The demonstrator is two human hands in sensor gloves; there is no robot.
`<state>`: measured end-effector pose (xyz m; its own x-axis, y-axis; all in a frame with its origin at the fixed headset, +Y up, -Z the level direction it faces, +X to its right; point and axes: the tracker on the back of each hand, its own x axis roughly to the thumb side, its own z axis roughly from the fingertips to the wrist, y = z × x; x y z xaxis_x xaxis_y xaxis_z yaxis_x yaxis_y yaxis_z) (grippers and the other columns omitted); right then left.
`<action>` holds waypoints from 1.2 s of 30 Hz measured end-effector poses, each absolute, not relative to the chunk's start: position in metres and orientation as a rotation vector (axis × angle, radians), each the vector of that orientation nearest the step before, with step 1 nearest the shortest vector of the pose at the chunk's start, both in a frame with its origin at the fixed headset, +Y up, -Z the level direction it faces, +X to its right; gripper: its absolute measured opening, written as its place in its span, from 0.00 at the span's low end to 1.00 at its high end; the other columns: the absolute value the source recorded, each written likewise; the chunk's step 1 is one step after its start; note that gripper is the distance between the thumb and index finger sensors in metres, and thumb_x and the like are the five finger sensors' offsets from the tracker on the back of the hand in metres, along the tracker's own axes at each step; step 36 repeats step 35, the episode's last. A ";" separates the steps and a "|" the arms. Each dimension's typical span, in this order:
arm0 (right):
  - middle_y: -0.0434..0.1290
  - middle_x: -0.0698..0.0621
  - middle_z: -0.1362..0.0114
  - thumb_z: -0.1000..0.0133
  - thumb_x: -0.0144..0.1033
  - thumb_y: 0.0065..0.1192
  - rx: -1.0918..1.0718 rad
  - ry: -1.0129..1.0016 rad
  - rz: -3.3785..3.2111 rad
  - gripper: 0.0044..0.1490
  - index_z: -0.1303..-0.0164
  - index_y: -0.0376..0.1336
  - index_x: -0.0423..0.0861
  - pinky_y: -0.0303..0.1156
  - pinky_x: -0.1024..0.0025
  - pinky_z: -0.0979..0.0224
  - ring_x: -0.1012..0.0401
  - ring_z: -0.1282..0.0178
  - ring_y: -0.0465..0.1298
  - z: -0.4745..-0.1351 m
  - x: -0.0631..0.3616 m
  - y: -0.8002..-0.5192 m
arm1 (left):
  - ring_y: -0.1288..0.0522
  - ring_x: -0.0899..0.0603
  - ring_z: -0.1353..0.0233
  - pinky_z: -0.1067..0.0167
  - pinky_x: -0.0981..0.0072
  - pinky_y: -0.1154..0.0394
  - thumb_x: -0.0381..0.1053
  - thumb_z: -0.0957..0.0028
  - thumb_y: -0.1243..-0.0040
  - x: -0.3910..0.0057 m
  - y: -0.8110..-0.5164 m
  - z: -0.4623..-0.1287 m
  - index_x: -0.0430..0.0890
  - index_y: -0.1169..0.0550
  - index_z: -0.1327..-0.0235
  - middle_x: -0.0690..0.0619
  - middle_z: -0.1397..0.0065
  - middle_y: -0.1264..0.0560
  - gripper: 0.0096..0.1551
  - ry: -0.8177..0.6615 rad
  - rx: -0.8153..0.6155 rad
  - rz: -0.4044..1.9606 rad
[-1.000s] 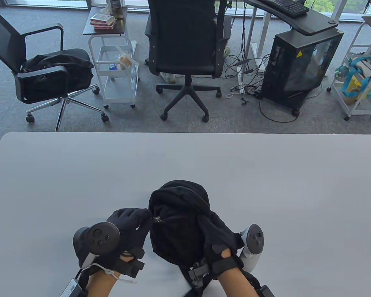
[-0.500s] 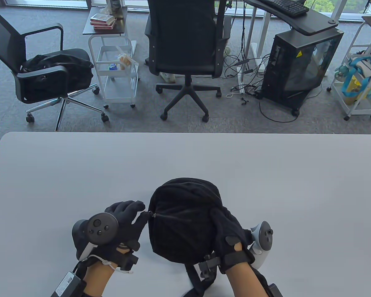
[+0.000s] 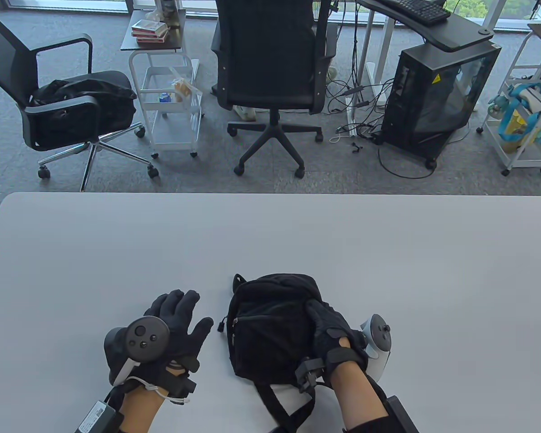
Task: Put medicine box into the backpack's small front pocket
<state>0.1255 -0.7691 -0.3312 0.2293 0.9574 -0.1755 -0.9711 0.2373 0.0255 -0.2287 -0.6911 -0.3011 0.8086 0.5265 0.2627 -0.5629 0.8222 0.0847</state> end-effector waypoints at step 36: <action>0.31 0.23 0.21 0.38 0.63 0.54 0.348 -0.222 2.426 0.60 0.18 0.43 0.27 0.29 0.25 0.37 0.25 0.27 0.28 -0.303 0.115 -0.703 | 0.52 0.17 0.21 0.37 0.19 0.50 0.72 0.45 0.40 -0.222 -0.707 -0.296 0.43 0.40 0.18 0.28 0.15 0.46 0.52 -0.215 0.095 0.565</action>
